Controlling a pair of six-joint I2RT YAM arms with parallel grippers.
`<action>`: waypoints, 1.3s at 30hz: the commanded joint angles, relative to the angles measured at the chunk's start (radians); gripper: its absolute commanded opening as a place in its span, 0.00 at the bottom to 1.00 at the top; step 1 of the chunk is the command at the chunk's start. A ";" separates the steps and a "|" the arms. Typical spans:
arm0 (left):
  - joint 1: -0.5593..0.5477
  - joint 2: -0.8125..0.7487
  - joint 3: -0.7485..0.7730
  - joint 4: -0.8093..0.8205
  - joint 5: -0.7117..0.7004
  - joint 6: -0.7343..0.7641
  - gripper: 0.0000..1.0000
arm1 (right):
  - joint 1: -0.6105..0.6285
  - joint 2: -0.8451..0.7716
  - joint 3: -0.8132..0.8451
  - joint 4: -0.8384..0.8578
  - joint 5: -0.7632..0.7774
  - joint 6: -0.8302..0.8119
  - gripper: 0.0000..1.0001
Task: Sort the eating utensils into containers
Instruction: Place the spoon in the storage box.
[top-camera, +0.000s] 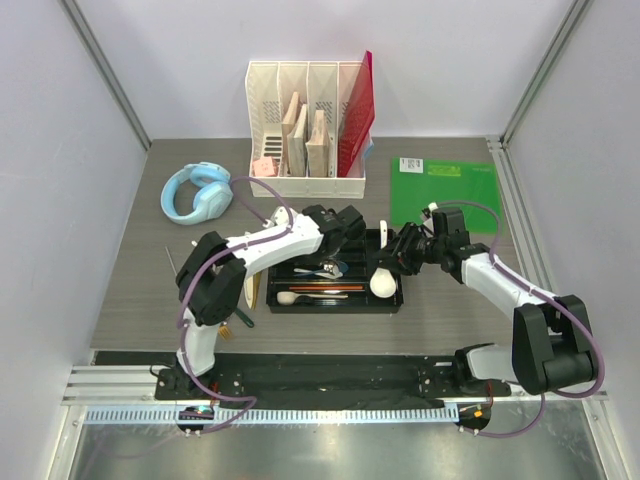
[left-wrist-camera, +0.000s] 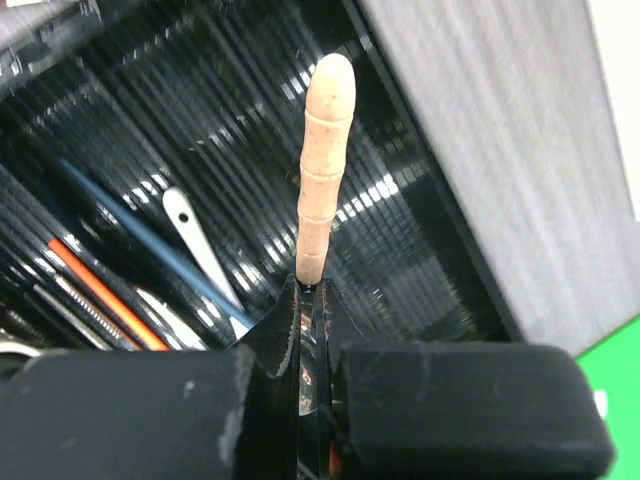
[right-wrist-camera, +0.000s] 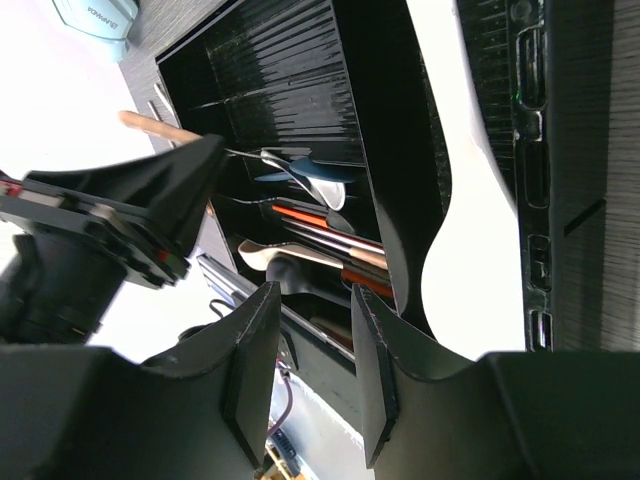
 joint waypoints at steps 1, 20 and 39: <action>-0.029 0.023 0.039 -0.035 -0.041 -0.627 0.00 | 0.002 0.005 0.013 0.037 -0.017 0.001 0.41; 0.019 -0.025 -0.027 0.061 0.077 -0.807 0.01 | -0.044 -0.083 0.006 -0.052 -0.002 -0.052 0.41; 0.012 -0.074 -0.087 0.133 0.067 -0.750 0.39 | -0.060 -0.083 -0.017 -0.054 0.012 -0.060 0.43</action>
